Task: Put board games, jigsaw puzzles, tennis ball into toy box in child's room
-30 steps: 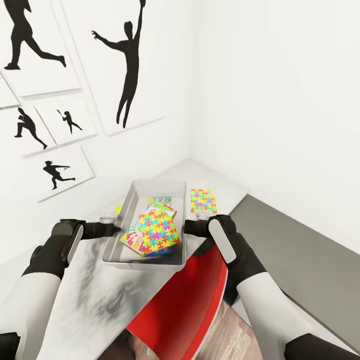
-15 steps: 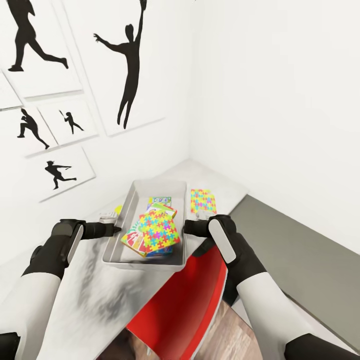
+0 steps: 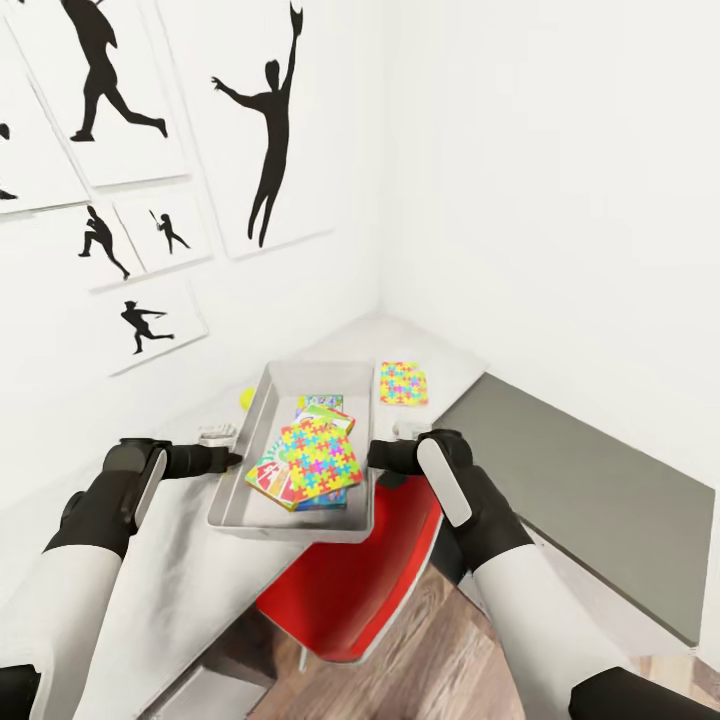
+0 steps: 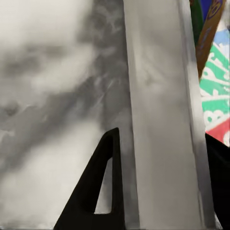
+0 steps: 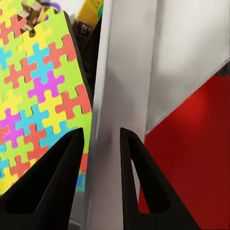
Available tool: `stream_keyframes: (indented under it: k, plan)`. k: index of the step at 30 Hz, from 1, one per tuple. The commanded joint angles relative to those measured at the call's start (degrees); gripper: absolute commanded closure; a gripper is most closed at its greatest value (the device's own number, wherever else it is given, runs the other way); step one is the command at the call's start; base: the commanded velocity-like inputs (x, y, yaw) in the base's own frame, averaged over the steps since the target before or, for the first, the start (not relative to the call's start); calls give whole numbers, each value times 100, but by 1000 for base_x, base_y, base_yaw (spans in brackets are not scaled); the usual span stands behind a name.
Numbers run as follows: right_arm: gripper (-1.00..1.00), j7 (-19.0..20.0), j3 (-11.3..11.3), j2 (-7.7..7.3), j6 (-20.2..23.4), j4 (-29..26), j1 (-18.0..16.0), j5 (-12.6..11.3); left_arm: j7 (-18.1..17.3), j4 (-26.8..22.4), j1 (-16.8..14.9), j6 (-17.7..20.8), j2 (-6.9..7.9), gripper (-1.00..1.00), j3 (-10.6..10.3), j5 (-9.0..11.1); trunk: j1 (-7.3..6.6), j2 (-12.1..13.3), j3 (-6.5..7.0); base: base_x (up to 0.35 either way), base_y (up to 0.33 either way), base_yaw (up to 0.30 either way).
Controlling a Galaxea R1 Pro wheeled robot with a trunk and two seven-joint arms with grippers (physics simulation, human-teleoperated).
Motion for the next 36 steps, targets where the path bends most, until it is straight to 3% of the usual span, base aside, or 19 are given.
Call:
stream_keyframes:
  k: [1,21,36]
  plan:
    - [100,-64,5,0,12,-6,-7,-49,-39,-5,-4,-26,2,100,14,-195,0,-13,-11,-290,113,0]
    - [100,-64,5,0,13,-6,-7,-49,-39,-5,-4,-26,2,100,14,-193,0,-13,-11,-252,187,0]
    - [100,-64,5,0,13,-6,-7,-51,-39,-5,-4,-26,4,100,14,-194,0,-13,-11,-46,188,0]
